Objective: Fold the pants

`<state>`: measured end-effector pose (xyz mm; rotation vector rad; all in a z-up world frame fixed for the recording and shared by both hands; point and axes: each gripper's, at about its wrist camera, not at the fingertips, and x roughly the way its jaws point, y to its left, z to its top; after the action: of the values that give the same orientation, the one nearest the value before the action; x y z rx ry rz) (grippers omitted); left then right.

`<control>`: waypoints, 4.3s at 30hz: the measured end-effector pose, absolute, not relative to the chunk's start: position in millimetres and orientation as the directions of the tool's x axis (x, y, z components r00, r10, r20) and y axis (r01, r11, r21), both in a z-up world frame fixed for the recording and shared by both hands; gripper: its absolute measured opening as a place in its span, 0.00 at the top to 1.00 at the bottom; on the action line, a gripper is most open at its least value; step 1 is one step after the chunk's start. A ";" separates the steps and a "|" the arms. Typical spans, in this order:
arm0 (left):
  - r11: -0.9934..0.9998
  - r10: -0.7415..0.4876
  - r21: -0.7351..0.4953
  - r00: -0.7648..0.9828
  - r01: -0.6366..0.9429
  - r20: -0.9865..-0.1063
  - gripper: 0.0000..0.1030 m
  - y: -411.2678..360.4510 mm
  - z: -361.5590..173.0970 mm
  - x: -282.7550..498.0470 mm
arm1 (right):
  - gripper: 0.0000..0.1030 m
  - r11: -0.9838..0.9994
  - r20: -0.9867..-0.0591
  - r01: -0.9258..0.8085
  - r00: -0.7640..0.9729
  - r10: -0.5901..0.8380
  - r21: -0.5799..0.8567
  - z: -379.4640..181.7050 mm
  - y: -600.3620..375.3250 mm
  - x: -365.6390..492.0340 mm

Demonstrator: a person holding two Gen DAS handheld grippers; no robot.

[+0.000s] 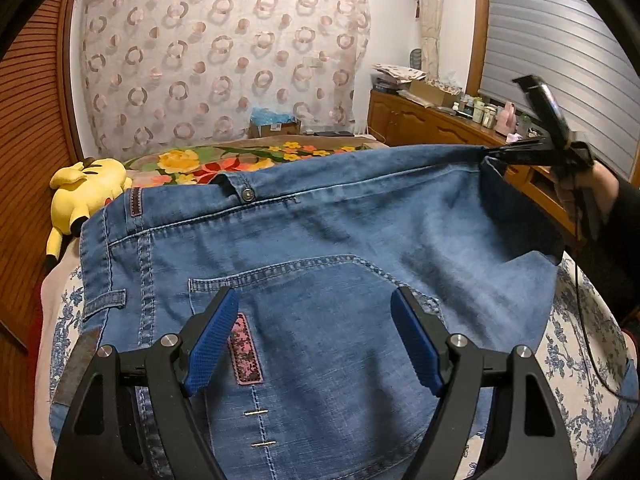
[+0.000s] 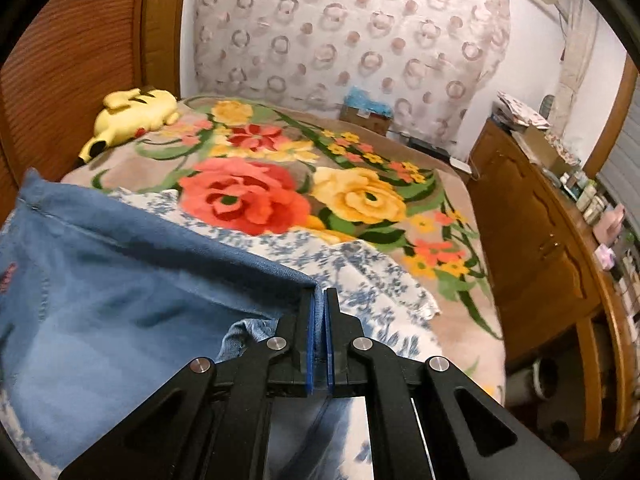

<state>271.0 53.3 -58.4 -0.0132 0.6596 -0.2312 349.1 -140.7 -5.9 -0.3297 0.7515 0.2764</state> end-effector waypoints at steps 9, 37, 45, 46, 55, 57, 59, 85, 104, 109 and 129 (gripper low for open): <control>0.975 -0.215 -0.084 0.765 0.208 -0.607 0.23 53.1 -58.7 270.7 | 0.50 0.944 -0.725 -0.312 0.675 0.141 -0.107 -2.7 -137.9 371.9; 0.977 -0.203 -0.073 0.763 0.201 -0.613 0.23 56.9 -61.1 268.6 | 0.50 0.986 -0.733 -0.164 0.667 0.134 0.031 -49.3 -235.7 249.3; 0.978 -0.196 -0.064 0.762 0.200 -0.617 0.23 61.0 -63.0 267.0 | 0.45 0.972 -0.765 -0.215 0.610 0.209 0.094 -63.5 -238.9 232.6; 0.978 -0.197 -0.063 0.762 0.201 -0.617 0.23 63.7 -63.6 265.7 | 0.45 0.973 -0.768 -0.213 0.607 0.205 0.091 -65.9 -238.7 231.9; 0.979 -0.185 -0.046 0.766 0.200 -0.615 0.23 69.7 -64.2 264.2 | 0.45 0.976 -0.777 -0.205 0.602 0.183 0.072 -78.3 -223.9 244.1; 0.978 -0.189 -0.051 0.763 0.202 -0.618 0.23 71.6 -65.5 264.2 | 0.45 0.974 -0.771 -0.215 0.608 0.190 0.071 -74.5 -217.8 237.4; 0.980 -0.182 -0.051 0.760 0.193 -0.624 0.23 77.7 -65.7 263.5 | 0.45 0.973 -0.765 -0.221 0.614 0.194 0.069 -75.2 -214.2 236.6; 0.990 0.121 0.038 0.695 -0.134 -0.708 0.23 202.7 -67.3 176.4 | 0.55 0.967 -0.726 -0.252 0.656 0.205 0.046 -80.6 -209.4 220.6; 0.983 0.067 -0.065 0.657 -0.174 -0.751 0.56 191.4 -82.5 200.0 | 0.55 0.967 -0.728 -0.252 0.657 0.199 0.036 -77.7 -206.1 219.3; 0.985 0.022 -0.099 0.676 -0.140 -0.736 0.76 191.6 -76.2 195.9 | 0.81 0.950 -0.724 -0.311 0.646 0.240 0.038 -76.0 -195.5 216.6; 0.997 0.055 -0.004 0.804 -0.071 -0.592 0.87 156.5 1.4 139.1 | 0.84 0.948 -0.588 -0.316 0.760 0.278 0.040 -15.2 -230.9 165.1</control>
<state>139.1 156.5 1.4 -0.0259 0.6337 0.0672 165.1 -230.9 -15.2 -0.0632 0.6296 0.3240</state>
